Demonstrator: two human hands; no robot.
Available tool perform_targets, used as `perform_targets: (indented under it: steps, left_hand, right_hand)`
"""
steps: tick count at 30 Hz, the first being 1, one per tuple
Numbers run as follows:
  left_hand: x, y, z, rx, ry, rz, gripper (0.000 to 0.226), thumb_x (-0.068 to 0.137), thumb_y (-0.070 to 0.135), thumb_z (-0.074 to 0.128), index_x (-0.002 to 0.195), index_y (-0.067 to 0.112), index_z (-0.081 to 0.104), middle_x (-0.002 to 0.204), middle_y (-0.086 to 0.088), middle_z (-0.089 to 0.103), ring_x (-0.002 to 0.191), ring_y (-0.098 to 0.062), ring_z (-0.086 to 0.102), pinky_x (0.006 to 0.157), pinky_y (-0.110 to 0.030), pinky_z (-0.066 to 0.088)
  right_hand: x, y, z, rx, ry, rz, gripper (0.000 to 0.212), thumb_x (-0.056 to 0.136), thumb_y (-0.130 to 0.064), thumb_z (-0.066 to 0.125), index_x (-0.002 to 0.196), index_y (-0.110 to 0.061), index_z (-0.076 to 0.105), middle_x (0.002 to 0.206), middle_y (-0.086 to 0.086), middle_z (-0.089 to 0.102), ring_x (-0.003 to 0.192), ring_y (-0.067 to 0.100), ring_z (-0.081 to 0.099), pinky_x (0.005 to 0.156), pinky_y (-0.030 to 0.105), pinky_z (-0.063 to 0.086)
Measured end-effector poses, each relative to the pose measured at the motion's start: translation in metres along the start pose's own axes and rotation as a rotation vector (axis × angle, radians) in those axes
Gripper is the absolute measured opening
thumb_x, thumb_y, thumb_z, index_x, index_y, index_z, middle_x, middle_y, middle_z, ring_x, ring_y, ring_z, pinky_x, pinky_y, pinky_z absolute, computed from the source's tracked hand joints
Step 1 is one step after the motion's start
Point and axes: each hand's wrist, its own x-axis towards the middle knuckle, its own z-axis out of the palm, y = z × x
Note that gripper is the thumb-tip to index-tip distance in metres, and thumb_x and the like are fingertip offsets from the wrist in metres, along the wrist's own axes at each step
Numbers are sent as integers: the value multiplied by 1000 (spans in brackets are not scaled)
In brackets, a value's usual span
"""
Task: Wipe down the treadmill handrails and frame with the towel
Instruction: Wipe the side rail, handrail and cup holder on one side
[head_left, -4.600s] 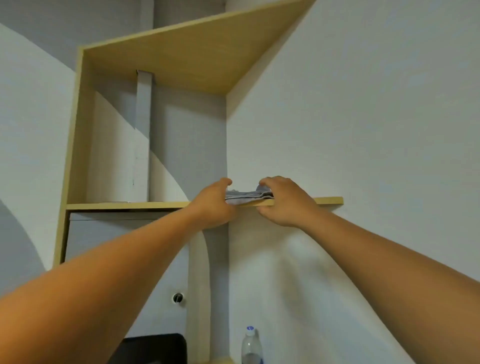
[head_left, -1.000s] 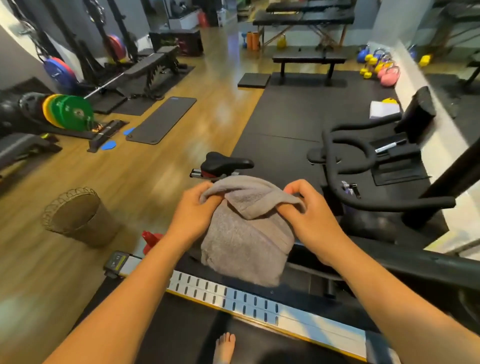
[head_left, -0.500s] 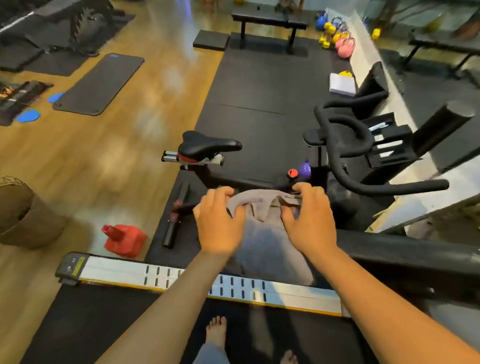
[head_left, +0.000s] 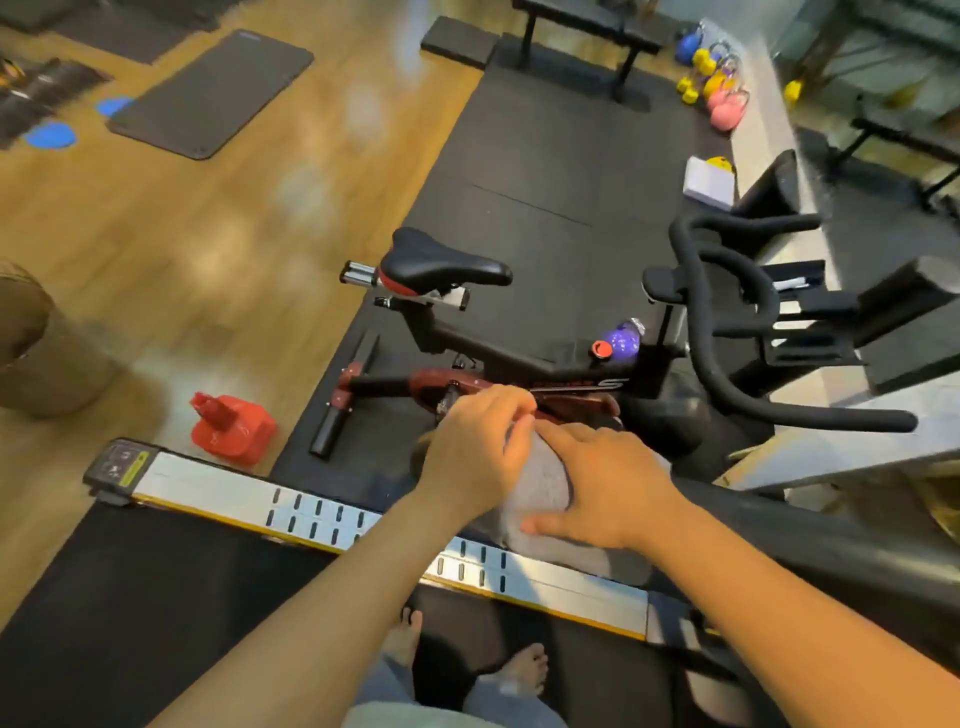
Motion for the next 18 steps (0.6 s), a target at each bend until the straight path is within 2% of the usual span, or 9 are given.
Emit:
perform_targets:
  steps: [3,6,7,9,11,13,14,15,18]
  left_hand:
    - [-15,-5,-31,-30,-217,-89,27,91,22,56,118,26,57,115,6,63,101,-9,59,86,-21,48]
    - [-42,-15,-60,-23,-383,-113,68,82,16,63,137,44,35,136,17,46,125,-4,47,99,-22,44]
    - [-48,-17,-65,-2,-418,-131,80,80,15,65,142,47,26,143,20,38,137,-3,34,108,-24,38]
    - [-51,-22,-59,119,-449,-148,95,80,21,71,148,45,9,152,23,21,143,0,8,120,-30,15]
    - [-45,-21,-43,291,-447,-97,104,77,28,73,152,36,2,158,12,15,148,-10,10,123,-45,16]
    - [-34,-9,-27,448,-517,-81,105,81,29,69,155,27,-5,162,2,6,151,-21,4,123,-43,12]
    - [-29,-1,-19,507,-537,-65,99,85,31,66,155,22,-4,163,-1,5,151,-22,2,124,-37,8]
    - [-25,8,-12,516,-541,-49,89,89,32,62,155,20,4,161,-2,10,150,-22,8,122,-34,11]
    - [-19,36,15,345,-478,74,62,84,31,62,140,17,40,140,-3,47,131,-24,44,108,-31,35]
  right_hand:
    - [11,-26,8,-88,48,-25,91,69,-75,51,145,-32,25,127,-2,53,105,24,54,88,40,44]
    - [20,-57,15,-107,122,-33,80,73,-71,54,137,-27,33,125,2,50,107,27,49,93,42,40]
    - [23,-64,15,-88,125,-34,83,70,-73,56,135,-26,33,122,2,49,106,26,48,93,41,40]
    - [28,-67,14,-33,138,-35,90,66,-75,59,136,-26,32,119,0,50,104,24,49,93,41,40]
    - [27,-63,12,-8,175,-49,89,64,-72,62,134,-24,37,116,-2,52,101,22,50,92,39,41]
    - [21,-53,12,16,178,-31,86,62,-67,66,131,-22,44,115,-3,55,100,20,52,92,36,42]
    - [17,-47,12,25,174,-12,85,61,-66,67,130,-21,46,115,-3,56,101,20,52,92,36,42]
    - [10,-39,13,22,169,4,84,60,-66,67,129,-21,49,115,-3,56,102,20,53,93,36,42]
    - [-24,-2,20,3,162,51,69,62,-63,61,117,-21,61,113,-2,61,105,22,57,95,36,43]
